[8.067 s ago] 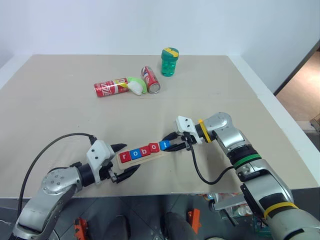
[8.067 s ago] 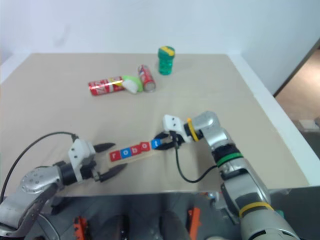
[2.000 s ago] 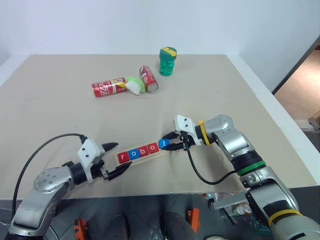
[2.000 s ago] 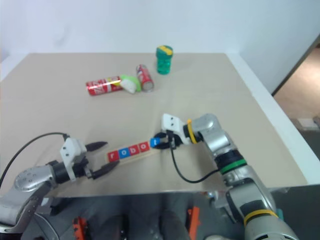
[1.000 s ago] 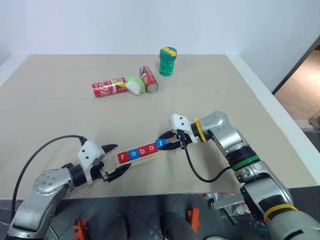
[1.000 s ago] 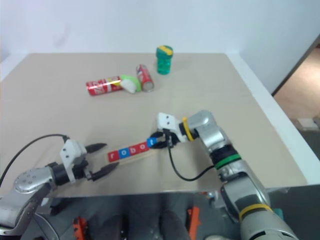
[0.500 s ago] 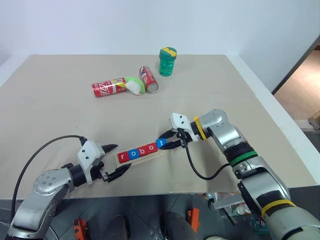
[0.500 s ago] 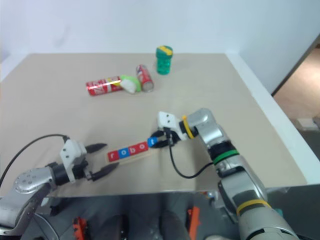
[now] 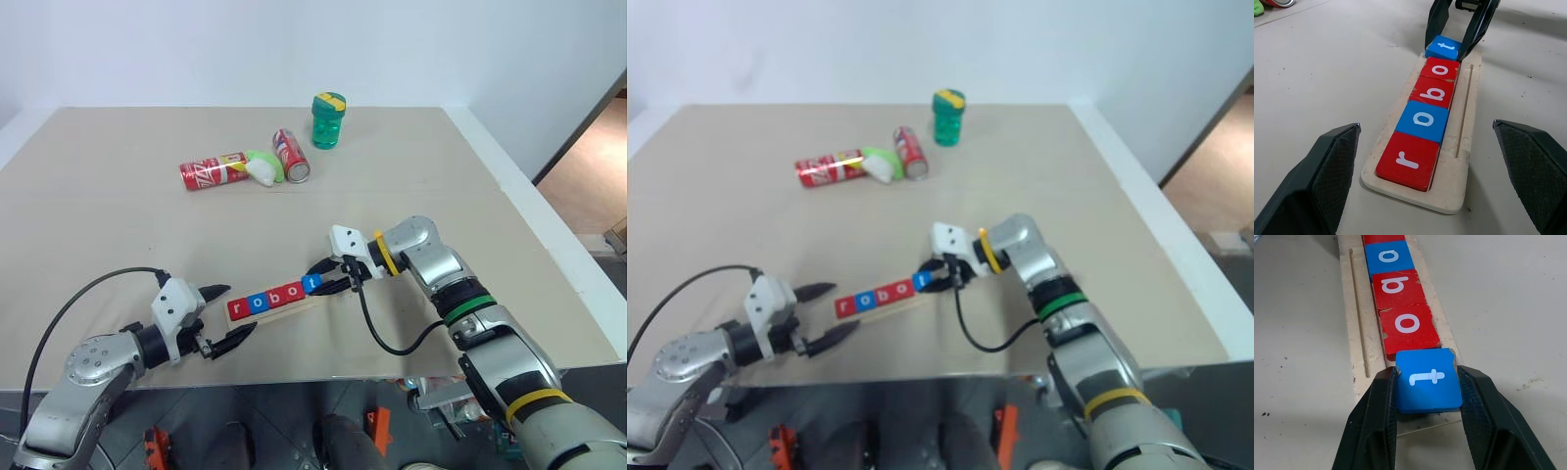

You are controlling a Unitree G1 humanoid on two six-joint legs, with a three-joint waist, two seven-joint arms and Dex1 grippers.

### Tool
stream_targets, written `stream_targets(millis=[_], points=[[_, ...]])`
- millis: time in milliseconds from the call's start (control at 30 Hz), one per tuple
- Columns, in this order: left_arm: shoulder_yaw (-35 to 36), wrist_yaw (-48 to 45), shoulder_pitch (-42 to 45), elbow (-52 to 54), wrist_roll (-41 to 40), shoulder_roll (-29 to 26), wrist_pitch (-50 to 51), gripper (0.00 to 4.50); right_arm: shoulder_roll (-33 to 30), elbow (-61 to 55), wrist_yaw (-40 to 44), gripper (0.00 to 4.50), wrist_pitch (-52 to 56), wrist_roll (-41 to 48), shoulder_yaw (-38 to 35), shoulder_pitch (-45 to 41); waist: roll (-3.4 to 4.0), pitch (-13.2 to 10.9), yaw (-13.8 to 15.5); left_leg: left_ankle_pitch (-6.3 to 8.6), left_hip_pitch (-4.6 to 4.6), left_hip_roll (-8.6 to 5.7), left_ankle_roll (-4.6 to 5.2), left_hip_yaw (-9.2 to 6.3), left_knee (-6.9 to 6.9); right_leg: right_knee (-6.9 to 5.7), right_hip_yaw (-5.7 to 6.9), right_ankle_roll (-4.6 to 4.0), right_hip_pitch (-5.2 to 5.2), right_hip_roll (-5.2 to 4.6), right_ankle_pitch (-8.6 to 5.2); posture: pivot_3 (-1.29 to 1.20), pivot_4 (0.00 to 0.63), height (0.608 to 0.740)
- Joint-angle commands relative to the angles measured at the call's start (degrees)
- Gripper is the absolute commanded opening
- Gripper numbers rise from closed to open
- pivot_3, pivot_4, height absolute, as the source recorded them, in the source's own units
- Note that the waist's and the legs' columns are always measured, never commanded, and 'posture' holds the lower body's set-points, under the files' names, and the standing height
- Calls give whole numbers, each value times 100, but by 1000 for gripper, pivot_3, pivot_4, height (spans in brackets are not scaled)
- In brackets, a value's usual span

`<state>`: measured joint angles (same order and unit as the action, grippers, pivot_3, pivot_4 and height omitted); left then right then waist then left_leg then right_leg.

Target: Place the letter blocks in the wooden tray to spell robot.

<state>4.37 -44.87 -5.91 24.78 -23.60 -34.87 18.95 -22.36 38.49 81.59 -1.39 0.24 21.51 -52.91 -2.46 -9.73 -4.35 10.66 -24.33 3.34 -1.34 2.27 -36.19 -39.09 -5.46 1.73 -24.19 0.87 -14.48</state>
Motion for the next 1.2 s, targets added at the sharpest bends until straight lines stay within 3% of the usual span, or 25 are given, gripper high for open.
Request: stream_targets(millis=[33,367,1200], points=[[69,32,34,176,-29,-17,-49,4500,-45,-3,257,1739,142,12,-30,-166,0,0,0,0,0,0,0,0,0,0,0,0,0,0,0,0,150,740],[39,-36,117,90,-1,-62,-59,4500,-89,-418,207,1739,618,277,-288,-58,0,0,0,0,0,-1,0,0,0,0,-1,0,0,-1,0,0,150,740],[-4,-1,330,28,31,-2,33,4500,-113,-897,15,1739,1110,51,-73,177,0,0,1,0,-1,-1,0,0,0,0,0,2,0,0,0,0,150,740]])
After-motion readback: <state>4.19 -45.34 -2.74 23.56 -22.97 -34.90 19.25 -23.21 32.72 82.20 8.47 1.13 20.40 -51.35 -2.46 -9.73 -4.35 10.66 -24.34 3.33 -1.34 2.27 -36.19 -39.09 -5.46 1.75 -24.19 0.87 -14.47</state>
